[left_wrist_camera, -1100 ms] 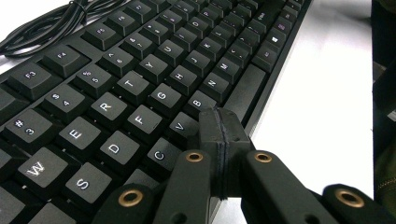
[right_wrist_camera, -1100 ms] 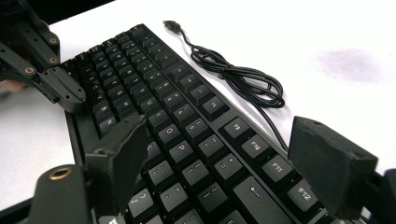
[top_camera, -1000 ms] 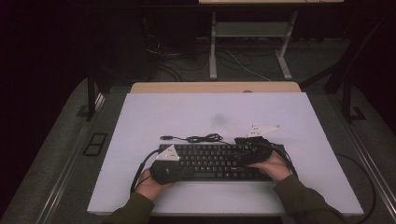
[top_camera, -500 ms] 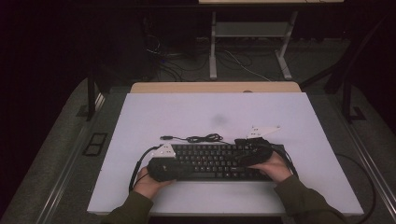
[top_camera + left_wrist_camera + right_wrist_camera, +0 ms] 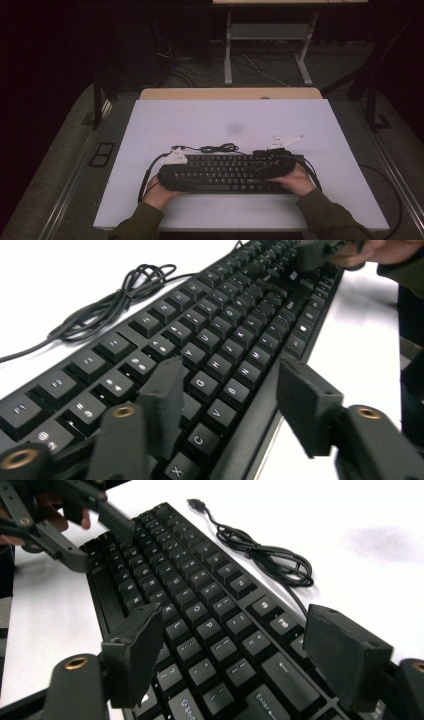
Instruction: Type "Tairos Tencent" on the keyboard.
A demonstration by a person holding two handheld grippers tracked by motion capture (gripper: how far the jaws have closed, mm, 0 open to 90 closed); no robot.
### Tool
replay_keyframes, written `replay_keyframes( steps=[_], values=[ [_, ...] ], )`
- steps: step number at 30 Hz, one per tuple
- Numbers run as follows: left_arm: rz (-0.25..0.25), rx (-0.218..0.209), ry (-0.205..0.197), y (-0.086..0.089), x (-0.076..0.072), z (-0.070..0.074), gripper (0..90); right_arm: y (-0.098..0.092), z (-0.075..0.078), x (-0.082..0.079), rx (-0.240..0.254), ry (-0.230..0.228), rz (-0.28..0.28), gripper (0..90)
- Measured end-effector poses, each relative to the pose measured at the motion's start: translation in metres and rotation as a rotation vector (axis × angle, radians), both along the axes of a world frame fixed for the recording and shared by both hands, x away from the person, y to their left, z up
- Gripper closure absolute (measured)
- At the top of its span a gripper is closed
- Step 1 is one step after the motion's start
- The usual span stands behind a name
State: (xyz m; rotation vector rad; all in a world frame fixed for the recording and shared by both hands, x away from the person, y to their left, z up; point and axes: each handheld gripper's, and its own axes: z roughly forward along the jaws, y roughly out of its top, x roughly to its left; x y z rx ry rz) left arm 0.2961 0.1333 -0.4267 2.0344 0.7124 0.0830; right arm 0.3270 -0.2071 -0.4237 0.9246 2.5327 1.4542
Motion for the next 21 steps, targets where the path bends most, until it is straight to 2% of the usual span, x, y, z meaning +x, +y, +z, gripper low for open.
replay_keyframes(
  steps=[8,12,21],
  values=[
    [0.041,-0.008,-0.015,-0.003,0.005,0.002,19.6,-0.008,0.002,-0.005,0.012,0.01,0.003,36.6],
    [0.049,-0.007,-0.024,-0.003,0.007,0.003,17.1,-0.014,0.004,-0.008,0.038,0.02,0.002,43.7],
    [0.057,-0.013,-0.041,-0.006,0.011,0.005,15.0,-0.024,0.004,-0.016,0.04,0.017,0.024,61.7]
  ],
)
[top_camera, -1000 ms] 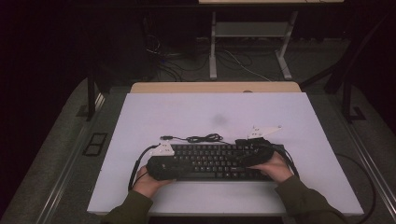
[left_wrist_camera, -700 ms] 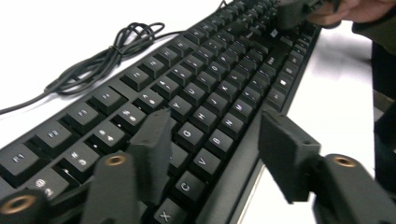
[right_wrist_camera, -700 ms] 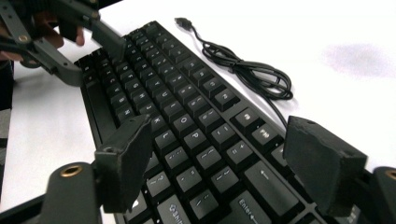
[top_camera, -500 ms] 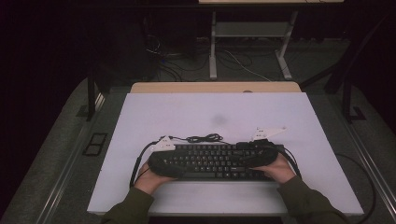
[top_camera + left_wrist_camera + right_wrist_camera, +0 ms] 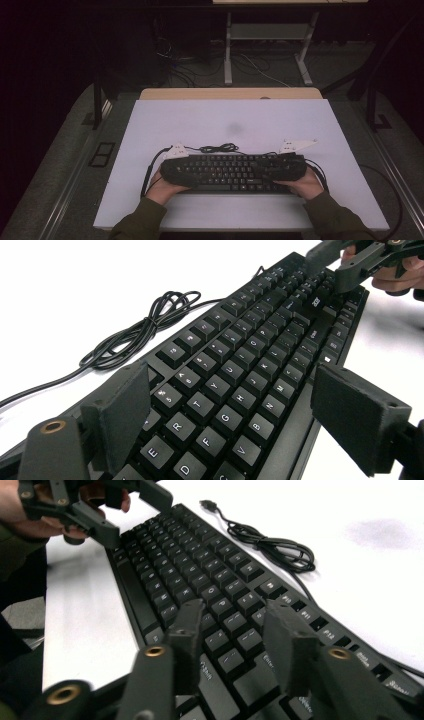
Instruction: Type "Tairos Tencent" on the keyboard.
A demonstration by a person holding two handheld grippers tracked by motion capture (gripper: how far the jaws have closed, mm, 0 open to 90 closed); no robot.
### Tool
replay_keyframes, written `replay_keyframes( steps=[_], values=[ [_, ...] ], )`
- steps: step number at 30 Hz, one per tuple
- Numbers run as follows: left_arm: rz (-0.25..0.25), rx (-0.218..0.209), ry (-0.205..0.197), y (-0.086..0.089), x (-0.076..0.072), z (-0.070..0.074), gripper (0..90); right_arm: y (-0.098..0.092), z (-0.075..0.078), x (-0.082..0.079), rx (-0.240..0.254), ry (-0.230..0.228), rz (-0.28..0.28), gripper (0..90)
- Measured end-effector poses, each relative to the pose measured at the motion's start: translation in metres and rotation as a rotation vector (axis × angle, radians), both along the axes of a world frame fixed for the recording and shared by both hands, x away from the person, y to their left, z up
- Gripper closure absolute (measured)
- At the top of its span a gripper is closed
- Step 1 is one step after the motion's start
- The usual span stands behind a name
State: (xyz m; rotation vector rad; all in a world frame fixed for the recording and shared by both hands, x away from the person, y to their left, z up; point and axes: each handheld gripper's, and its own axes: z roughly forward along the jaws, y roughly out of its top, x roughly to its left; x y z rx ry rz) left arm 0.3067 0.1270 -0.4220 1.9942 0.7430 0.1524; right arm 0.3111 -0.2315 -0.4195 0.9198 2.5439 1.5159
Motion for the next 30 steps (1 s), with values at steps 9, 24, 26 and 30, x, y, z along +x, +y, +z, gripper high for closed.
replay_keyframes(
  steps=[9,24,26,30],
  values=[
    [0.01,-0.017,0.002,-0.001,0.003,0.0,14.4,0.0,-0.003,-0.006,-0.037,0.01,0.023,82.1],
    [0.024,-0.007,-0.015,-0.008,0.01,0.003,14.4,-0.004,-0.012,-0.015,-0.107,0.014,0.063,89.6],
    [0.028,-0.005,-0.01,-0.009,0.011,0.002,14.4,-0.002,-0.013,-0.014,-0.116,0.013,0.064,89.6],
    [0.041,-0.002,-0.021,-0.009,0.012,0.0,14.4,0.001,-0.016,-0.011,-0.135,0.011,0.07,89.6]
  ],
)
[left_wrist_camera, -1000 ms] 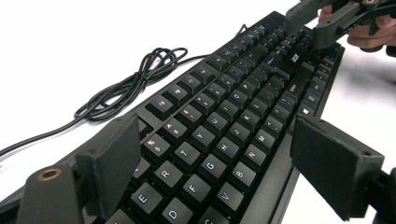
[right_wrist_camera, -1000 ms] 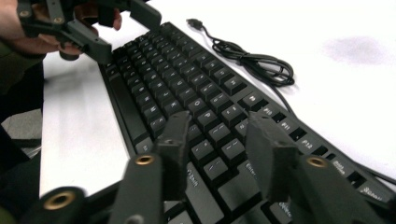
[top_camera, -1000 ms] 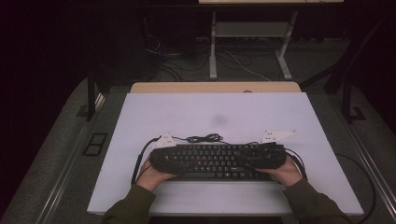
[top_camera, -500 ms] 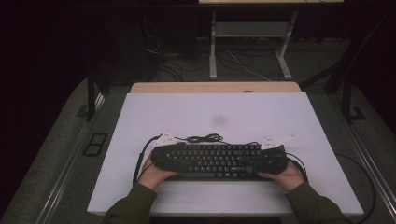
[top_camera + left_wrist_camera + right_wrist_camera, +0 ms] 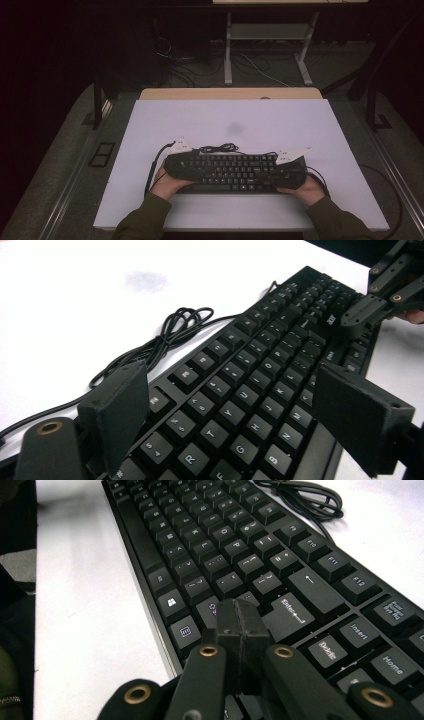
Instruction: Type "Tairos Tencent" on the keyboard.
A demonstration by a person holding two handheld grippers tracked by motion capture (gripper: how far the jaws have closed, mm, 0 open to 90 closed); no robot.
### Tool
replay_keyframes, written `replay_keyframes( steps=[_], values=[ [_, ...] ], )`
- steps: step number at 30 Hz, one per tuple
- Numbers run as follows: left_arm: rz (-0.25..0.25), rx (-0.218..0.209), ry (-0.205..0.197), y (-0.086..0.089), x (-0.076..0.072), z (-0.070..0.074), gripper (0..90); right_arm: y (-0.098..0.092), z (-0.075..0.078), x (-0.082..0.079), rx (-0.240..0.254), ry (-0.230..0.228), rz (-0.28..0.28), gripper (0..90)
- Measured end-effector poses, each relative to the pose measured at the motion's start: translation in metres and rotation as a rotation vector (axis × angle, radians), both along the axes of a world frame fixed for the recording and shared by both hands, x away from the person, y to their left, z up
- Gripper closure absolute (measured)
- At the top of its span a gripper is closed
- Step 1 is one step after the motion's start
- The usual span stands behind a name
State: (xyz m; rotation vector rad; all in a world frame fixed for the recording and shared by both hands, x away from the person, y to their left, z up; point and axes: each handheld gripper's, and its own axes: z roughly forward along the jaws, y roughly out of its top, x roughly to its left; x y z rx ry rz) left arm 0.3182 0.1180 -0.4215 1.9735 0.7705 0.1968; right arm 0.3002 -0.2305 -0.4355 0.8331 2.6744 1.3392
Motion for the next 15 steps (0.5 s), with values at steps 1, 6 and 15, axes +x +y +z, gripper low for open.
replay_keyframes(
  steps=[1,6,15],
  values=[
    [0.0,0.0,0.001,-0.0005,-0.0001,-0.0004,14.4,0.0007,-0.0003,0.0,-0.001,0.002,0.001,89.6],
    [-0.014,0.01,-0.004,-0.0034,0.0003,-0.0025,14.6,0.0028,-0.0009,-0.0004,-0.015,-0.007,0.007,89.6],
    [-0.009,0.013,-0.001,-0.0037,0.0019,-0.0039,14.8,0.0075,-0.0049,-0.0014,-0.052,-0.008,0.022,89.6]
  ],
)
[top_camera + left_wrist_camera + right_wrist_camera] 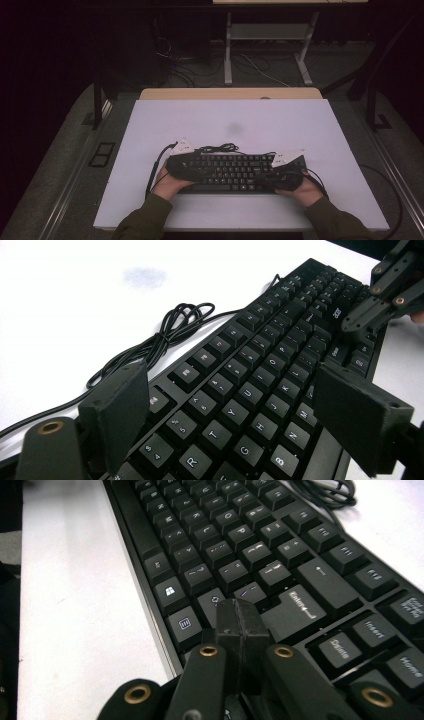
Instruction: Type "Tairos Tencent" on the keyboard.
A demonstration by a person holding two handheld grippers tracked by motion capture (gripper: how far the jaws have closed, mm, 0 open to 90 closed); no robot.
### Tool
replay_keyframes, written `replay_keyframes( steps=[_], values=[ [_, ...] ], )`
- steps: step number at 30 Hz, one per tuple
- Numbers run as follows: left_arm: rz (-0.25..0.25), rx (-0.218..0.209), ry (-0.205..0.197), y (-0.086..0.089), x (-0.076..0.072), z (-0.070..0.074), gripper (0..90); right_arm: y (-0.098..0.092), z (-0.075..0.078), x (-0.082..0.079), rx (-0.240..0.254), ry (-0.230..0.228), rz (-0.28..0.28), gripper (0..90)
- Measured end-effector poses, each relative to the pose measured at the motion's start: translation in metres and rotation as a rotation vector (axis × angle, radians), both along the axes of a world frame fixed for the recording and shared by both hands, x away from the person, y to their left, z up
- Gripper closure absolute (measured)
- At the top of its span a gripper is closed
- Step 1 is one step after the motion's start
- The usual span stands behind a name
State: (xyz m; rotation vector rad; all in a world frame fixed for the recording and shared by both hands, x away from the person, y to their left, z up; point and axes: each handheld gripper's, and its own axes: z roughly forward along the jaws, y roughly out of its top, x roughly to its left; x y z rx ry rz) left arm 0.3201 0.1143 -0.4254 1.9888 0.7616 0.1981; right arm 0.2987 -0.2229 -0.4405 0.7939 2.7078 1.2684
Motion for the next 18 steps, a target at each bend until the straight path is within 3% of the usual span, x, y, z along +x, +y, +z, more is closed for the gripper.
replay_keyframes(
  steps=[11,18],
  values=[
    [0.019,0.007,0.005,-0.0002,0.0022,-0.0003,22.0,0.0006,0.0002,-0.0001,-0.003,0.007,-0.003,89.6],
    [0.022,0.027,0.019,-0.0011,0.003,-0.0006,42.7,0.0007,0.0003,-0.0002,-0.005,0.007,-0.002,89.6]
  ],
)
